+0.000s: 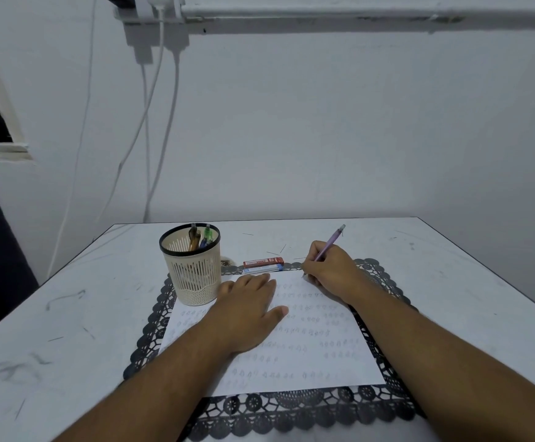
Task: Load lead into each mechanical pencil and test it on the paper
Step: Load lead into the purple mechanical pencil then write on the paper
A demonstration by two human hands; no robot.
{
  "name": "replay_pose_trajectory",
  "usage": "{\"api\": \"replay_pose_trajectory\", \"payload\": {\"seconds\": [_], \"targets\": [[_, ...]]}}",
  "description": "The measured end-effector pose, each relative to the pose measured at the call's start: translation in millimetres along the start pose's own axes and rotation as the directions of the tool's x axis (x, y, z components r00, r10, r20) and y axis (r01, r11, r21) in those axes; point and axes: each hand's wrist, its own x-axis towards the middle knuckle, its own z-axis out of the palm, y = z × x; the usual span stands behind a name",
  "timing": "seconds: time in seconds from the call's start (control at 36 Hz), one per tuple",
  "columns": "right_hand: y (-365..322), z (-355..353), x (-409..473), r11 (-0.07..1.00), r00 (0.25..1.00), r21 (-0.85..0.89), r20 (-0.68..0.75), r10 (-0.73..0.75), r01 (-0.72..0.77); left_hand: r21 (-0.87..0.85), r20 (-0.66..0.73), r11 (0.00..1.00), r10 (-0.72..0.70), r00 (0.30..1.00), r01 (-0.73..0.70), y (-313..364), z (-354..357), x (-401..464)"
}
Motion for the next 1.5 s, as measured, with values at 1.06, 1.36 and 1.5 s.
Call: {"api": "replay_pose_trajectory", "payload": {"seconds": [1.06,1.36,1.5], "targets": [[3.7,-5.8,-1.3,0.999,0.999,-0.031,-0.022,0.026,-0.027,-0.007,-0.009,1.0,0.009,1.0,-0.009,1.4,-1.7,-2.0],[4.3,-3.8,-0.2,0.998,1.0,-0.067,-0.026,-0.003,0.001,0.006,-0.005,1.0,0.004,1.0,-0.004,2.0,-1.7,-2.3],[4.3,-3.9,-0.5,0.998,0.999,-0.061,-0.036,0.006,-0.008,0.003,0.002,1.0,-0.004,1.0,0.004,2.3,-1.7,-1.9]]}}
